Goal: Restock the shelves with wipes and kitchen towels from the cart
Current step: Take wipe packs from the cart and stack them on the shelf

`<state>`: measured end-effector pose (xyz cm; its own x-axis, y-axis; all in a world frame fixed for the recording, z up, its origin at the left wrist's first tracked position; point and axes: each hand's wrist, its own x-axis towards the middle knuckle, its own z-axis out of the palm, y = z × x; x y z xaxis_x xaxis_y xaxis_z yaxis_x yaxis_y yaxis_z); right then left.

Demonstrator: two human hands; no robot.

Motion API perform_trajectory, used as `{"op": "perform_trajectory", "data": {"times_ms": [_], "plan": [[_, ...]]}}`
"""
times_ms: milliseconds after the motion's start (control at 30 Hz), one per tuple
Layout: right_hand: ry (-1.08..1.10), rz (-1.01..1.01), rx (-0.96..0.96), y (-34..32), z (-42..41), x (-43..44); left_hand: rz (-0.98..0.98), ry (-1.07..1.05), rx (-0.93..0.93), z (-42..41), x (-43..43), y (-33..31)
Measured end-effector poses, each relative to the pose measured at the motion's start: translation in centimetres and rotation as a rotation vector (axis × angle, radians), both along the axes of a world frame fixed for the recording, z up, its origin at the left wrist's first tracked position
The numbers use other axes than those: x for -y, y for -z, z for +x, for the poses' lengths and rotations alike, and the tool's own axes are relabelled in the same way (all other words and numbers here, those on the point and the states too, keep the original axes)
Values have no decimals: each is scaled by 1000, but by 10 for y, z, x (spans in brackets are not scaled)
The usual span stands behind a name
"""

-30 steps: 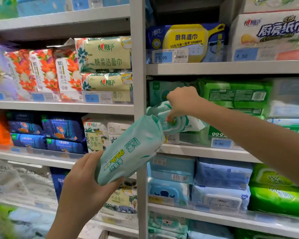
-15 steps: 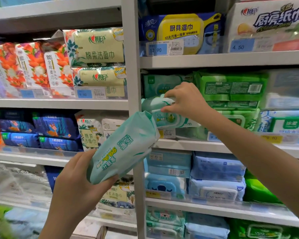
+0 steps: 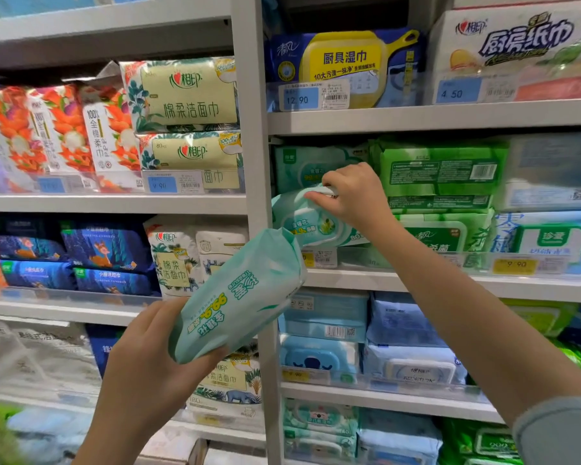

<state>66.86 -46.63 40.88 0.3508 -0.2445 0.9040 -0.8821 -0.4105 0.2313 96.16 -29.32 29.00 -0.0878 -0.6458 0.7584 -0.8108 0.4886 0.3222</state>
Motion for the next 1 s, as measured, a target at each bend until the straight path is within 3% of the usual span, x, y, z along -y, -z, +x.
{"op": "perform_trajectory", "data": {"times_ms": [133,267,333,433,500,633,1000], "plan": [[-13,-178,31,4,-1,2,-3,12,17,-3,-3,-6],[218,-231,-21,20,-7,-21,-16,32,17,-8,-6,-8],[216,-128,-13,39,-17,-39,-18,38,6,-11,-6,-6],[62,233,129,50,-35,-62,-24,48,-12,-16,-5,-4],[46,418,103,42,-40,-68,-23,48,4,-18,-2,-3],[26,515,6,22,-44,-62,-18,31,42,-21,5,0],[82,278,-12,54,-45,-37,-90,54,48,-27,15,-10]]}}
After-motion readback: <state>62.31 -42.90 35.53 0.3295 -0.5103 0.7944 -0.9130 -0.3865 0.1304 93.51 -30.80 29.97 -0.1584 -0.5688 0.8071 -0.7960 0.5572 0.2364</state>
